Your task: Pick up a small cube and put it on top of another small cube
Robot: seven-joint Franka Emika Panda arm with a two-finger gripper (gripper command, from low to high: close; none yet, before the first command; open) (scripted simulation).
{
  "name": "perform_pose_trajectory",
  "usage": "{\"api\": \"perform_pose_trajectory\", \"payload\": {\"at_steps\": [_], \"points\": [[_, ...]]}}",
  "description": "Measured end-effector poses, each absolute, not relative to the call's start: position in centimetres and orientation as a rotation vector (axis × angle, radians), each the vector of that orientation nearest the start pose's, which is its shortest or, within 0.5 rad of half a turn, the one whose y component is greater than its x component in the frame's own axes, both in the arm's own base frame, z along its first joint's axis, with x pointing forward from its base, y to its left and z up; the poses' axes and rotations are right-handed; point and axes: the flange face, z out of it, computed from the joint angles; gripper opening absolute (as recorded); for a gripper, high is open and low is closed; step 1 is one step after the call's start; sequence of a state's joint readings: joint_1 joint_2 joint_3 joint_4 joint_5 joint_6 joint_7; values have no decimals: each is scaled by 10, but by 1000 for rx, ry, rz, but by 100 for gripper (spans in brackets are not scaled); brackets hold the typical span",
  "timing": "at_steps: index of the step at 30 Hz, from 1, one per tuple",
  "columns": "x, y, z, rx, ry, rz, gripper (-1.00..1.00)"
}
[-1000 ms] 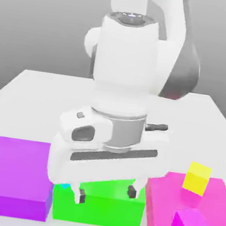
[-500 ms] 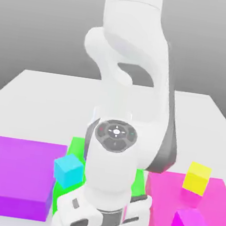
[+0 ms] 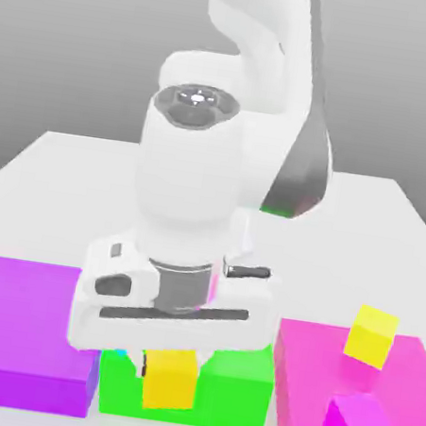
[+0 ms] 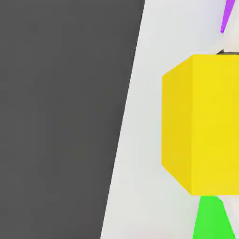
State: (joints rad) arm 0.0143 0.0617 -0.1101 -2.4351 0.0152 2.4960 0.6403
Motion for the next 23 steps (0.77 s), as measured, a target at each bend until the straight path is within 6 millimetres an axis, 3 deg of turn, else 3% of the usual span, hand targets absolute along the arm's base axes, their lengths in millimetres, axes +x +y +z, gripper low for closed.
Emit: {"api": "perform_pose_trajectory", "payload": {"at_steps": [8, 12, 13, 19, 23], "points": [[420, -82, 339, -2666, 1654, 2, -100], [414, -86, 299, -2633, 1708, 2, -100], [413, -86, 287, -2632, 1710, 1, 100], [413, -86, 282, -2633, 1711, 1, 100], [414, -86, 319, -2633, 1712, 0, 100]]}}
